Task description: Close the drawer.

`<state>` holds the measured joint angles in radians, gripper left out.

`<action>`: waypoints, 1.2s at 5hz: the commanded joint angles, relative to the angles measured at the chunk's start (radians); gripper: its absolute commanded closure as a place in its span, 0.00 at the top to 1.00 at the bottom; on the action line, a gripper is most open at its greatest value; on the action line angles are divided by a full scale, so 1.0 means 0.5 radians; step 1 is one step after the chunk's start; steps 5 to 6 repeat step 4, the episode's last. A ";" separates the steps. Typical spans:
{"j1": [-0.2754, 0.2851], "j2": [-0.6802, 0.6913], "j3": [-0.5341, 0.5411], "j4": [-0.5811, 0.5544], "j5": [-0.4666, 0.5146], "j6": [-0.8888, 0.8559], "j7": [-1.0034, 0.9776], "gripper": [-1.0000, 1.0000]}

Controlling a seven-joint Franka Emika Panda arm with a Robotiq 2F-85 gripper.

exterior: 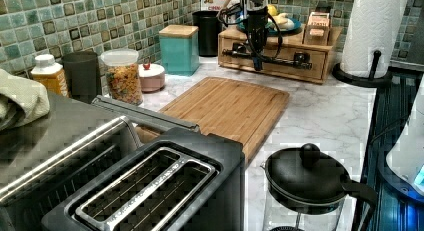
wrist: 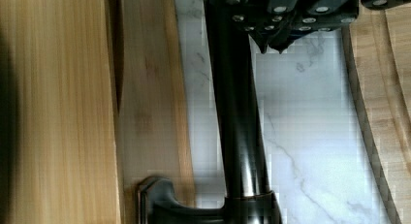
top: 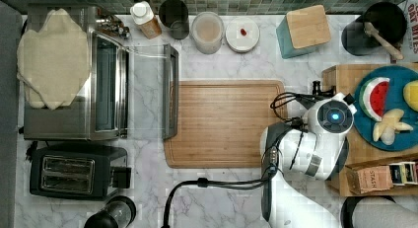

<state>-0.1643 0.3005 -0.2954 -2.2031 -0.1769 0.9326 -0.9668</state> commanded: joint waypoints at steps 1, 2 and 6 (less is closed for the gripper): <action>-0.282 0.040 -0.336 0.422 -0.092 0.162 0.055 0.00; -0.282 0.039 -0.336 0.422 -0.092 0.161 0.055 0.00; -0.263 0.042 -0.355 0.421 -0.081 0.163 0.048 0.00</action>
